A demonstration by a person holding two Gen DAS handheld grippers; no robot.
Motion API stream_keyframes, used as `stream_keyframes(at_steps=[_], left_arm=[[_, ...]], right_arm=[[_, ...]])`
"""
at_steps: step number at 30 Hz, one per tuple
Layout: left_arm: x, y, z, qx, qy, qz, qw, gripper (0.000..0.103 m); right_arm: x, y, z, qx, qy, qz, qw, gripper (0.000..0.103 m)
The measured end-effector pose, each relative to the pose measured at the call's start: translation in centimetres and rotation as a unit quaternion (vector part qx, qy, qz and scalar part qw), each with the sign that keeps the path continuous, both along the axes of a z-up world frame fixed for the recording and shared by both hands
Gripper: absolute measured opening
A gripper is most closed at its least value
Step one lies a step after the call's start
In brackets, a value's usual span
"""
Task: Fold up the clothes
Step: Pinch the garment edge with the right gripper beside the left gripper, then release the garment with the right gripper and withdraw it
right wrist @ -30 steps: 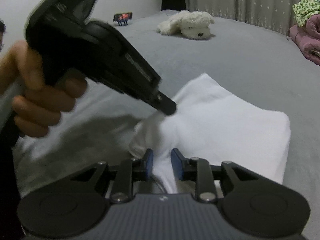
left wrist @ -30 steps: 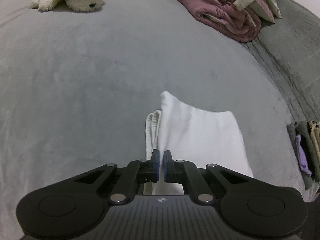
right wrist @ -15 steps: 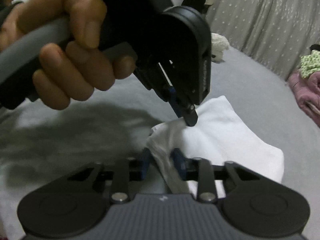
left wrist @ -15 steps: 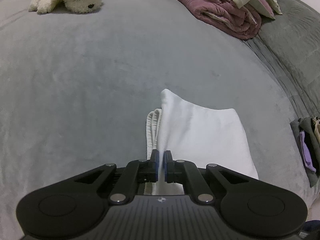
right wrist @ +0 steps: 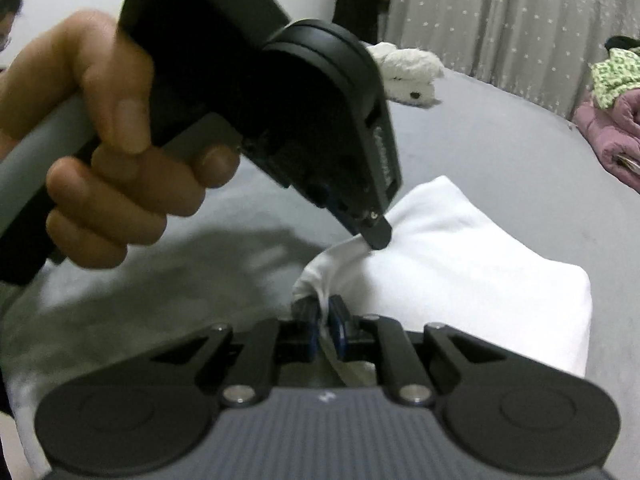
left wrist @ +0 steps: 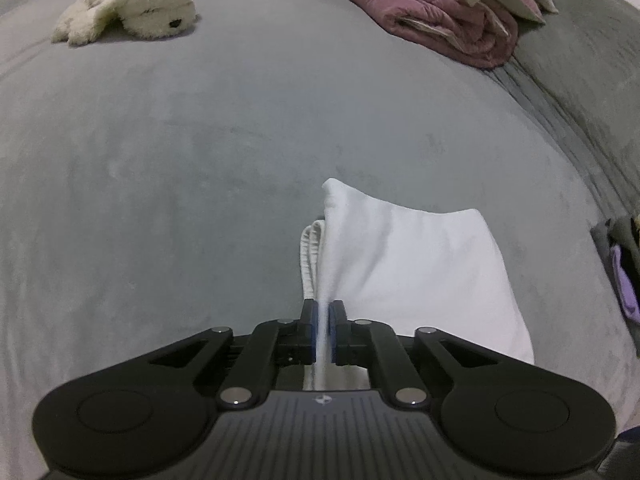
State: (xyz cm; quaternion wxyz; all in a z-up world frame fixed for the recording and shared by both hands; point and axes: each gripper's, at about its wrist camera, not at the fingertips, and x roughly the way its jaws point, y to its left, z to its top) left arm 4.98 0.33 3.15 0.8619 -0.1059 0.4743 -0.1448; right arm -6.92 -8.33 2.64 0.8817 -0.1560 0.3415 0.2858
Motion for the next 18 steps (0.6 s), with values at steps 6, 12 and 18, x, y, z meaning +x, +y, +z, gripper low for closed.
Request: stream_keyframes(at_steps=[6, 12, 18], left_arm=[[-0.2, 0.5, 0.9, 0.015, -0.025, 0.009, 0.9995, 0.01], [-0.3, 0.6, 1.7, 0.034, -0.052, 0.018, 0.9979, 0.01], [-1.1, -0.7, 2.2, 0.046, -0.077, 0.006, 0.996, 0.01]], right_arm=[[0.1, -0.6, 1.2, 0.031, 0.026, 0.021, 0.999, 0.019], [0.3, -4.6, 3.9, 0.087, 0.038, 0.004, 0.996, 0.019], [2.1, -8.7, 4.7, 0.115, 0.064, -0.058, 0.99, 0.02]])
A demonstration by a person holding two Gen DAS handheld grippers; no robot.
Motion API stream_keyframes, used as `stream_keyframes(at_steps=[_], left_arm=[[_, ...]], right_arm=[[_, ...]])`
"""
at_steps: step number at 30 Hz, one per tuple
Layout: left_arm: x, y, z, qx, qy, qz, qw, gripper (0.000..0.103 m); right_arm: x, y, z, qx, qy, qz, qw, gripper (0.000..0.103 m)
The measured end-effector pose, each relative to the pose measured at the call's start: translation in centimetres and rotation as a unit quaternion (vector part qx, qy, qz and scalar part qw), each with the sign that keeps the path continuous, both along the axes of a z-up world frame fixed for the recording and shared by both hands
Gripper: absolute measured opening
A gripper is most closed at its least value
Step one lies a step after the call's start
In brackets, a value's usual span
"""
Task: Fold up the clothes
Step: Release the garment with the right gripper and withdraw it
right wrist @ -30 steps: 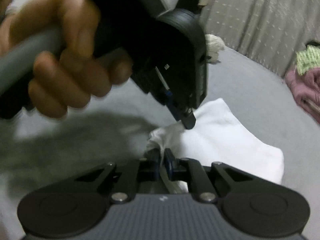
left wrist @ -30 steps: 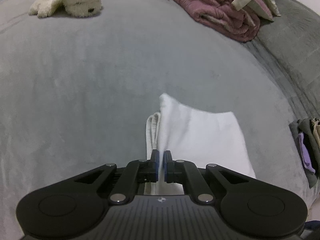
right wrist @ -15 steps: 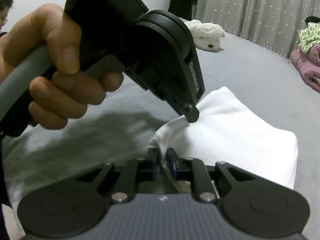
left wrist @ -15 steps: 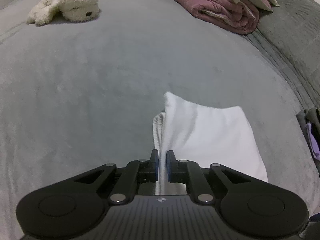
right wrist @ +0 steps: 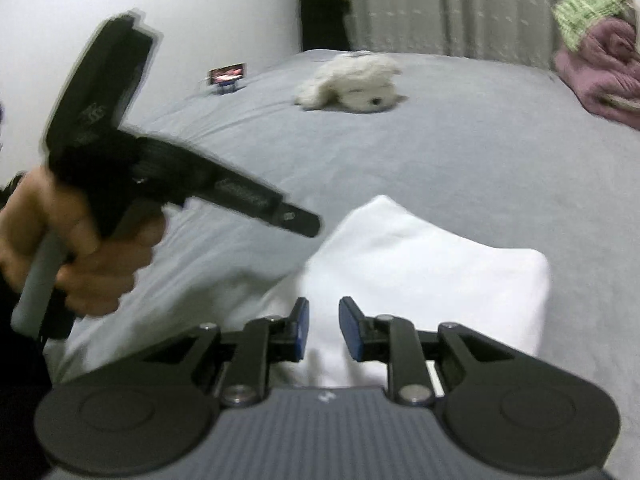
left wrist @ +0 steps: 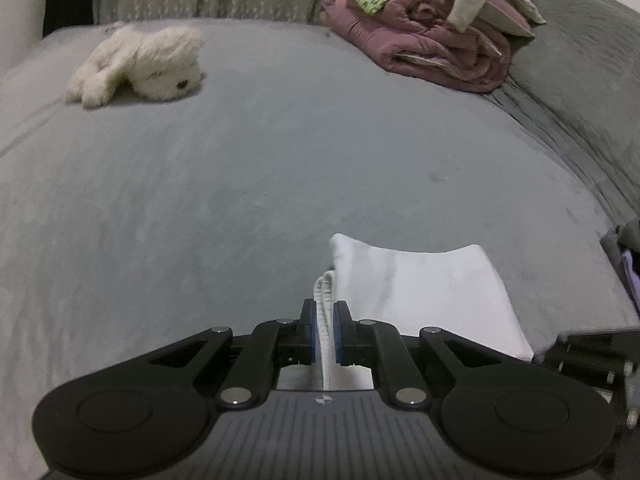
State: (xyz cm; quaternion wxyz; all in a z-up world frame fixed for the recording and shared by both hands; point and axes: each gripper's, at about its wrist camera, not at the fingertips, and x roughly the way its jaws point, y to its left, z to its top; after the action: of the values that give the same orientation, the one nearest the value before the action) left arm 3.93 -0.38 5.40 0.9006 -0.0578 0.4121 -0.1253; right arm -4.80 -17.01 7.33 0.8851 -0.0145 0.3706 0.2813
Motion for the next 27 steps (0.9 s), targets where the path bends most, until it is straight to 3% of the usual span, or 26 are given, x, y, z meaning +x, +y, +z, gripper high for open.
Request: stream_keyframes(at_steps=[8, 15, 27], left_arm=[[-0.3, -1.8, -1.3, 0.025, 0.015, -0.013, 0.9995, 0.01], [-0.3, -2.0, -2.1, 0.034, 0.026, -0.012, 0.999, 0.01], [-0.4, -2.1, -2.2, 0.038, 0.026, -0.015, 0.9988, 0.01]], right_arm=[[2.5, -2.2, -2.3, -0.038, 0.05, -0.066, 0.996, 0.021], [2.1, -2.3, -2.6, -0.04, 0.049, -0.066, 0.996, 0.021], [5.1, -3.2, -2.9, -0.035, 0.045, -0.104, 0.993, 0.021]])
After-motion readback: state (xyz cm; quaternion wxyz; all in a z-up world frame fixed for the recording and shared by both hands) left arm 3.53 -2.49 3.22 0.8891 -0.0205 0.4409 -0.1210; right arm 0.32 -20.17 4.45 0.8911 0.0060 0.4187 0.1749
